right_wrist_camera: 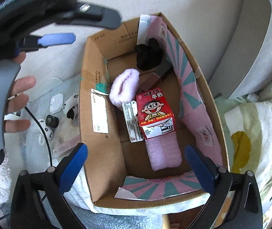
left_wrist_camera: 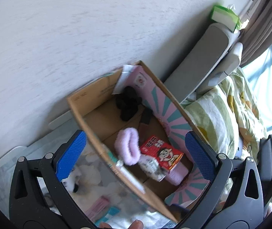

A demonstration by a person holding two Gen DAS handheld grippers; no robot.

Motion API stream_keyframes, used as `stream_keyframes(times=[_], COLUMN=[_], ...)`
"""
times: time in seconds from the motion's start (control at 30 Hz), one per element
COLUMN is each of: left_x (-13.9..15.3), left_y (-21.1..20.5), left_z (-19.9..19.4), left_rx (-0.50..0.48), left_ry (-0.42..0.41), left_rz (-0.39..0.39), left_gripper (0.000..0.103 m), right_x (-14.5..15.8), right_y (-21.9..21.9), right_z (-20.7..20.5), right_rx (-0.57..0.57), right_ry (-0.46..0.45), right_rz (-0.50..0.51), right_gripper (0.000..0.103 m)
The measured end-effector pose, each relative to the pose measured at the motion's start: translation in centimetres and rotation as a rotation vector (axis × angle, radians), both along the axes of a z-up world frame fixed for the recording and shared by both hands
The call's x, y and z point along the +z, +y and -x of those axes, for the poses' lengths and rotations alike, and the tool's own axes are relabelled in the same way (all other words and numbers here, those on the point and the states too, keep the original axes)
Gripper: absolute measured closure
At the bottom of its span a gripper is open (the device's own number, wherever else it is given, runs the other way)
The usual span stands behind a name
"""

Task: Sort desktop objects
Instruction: 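Withdraw both tools from the box back over the bed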

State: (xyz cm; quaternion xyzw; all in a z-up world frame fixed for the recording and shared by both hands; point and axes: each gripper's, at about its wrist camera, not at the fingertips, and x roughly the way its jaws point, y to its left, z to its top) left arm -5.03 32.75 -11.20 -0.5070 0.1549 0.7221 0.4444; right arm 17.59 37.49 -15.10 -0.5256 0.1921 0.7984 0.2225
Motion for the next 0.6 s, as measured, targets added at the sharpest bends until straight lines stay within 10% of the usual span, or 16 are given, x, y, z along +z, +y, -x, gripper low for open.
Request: stream_keyframes(times=[0.6], left_x=[3.3], left_y=[-15.3], left_z=[3.6], left_rx=[0.247], left_ry=[0.066], left_rz=[-0.006], left_gripper=[0.000], right_x=[2.8], right_y=[-3.7], right_z=[2.7], right_rx=[0.149], right_ry=[0.041], right_rz=[-0.097], right_gripper=[0.001])
